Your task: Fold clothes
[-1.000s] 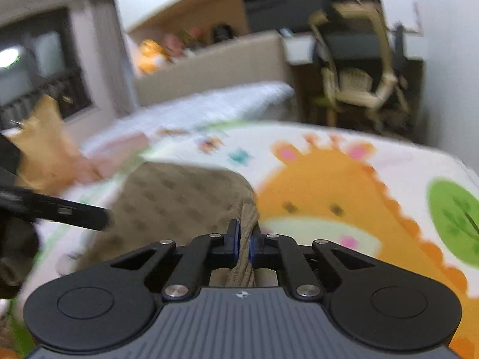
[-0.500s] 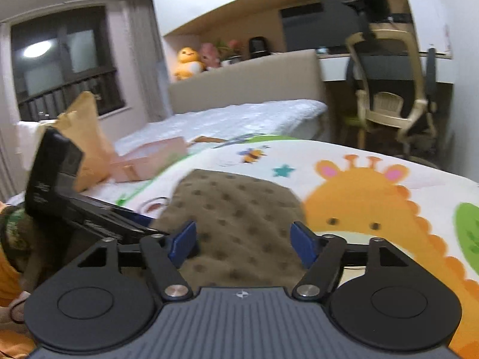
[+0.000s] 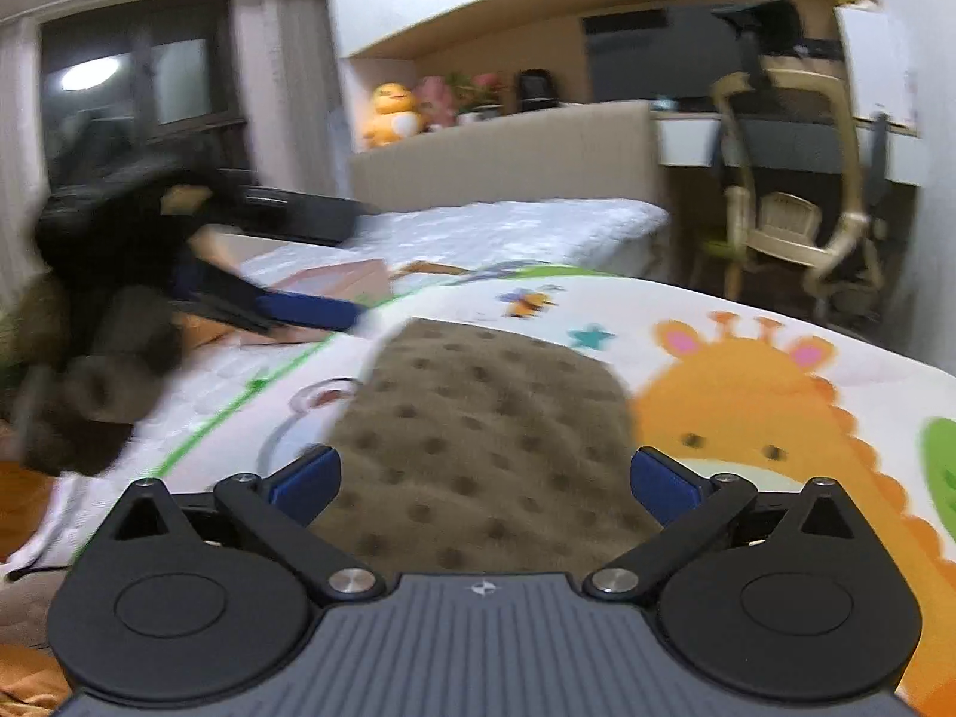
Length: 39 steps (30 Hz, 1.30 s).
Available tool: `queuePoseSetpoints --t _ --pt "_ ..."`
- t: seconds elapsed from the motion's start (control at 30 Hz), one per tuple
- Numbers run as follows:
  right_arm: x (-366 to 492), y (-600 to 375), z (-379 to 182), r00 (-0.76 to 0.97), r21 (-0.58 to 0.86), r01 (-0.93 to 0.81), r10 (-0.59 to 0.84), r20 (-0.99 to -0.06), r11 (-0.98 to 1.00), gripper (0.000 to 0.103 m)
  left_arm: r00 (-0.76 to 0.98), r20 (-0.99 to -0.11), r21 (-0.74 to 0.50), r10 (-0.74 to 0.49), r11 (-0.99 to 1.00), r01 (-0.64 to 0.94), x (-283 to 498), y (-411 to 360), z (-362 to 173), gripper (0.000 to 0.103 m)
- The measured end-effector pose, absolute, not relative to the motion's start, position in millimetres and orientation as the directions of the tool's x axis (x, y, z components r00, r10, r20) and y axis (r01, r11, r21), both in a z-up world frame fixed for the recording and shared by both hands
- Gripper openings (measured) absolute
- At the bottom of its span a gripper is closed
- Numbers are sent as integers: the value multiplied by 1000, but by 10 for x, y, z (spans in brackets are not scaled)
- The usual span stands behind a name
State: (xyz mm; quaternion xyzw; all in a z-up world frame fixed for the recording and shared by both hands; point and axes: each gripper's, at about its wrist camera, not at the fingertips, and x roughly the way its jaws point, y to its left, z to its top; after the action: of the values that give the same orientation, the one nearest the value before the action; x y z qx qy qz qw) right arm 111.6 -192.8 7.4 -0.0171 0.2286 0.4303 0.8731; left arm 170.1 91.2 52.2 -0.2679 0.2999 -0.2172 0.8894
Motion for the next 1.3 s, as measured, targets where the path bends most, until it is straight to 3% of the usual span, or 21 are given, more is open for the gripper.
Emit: queuePoseSetpoints --t 0.17,0.27,0.73,1.07,1.3 --pt "992 -1557 -11 417 114 -848 784 -460 518 103 633 -444 -738 -634 660 143 2252 892 29 99" --pt "1100 -1345 -331 411 82 -820 683 -603 566 103 634 -455 -715 -625 681 159 2278 824 4 99" --pt "917 -1306 -400 479 61 -777 652 -587 626 103 679 -450 -657 -580 730 188 1961 841 211 99" --pt "860 -1428 -349 440 131 -754 644 -626 643 103 730 -534 -587 -427 809 44 1563 1130 118 99" --pt "850 -2033 -19 550 168 -687 657 -516 707 103 715 -597 -536 -363 844 -19 1517 1247 -92 99"
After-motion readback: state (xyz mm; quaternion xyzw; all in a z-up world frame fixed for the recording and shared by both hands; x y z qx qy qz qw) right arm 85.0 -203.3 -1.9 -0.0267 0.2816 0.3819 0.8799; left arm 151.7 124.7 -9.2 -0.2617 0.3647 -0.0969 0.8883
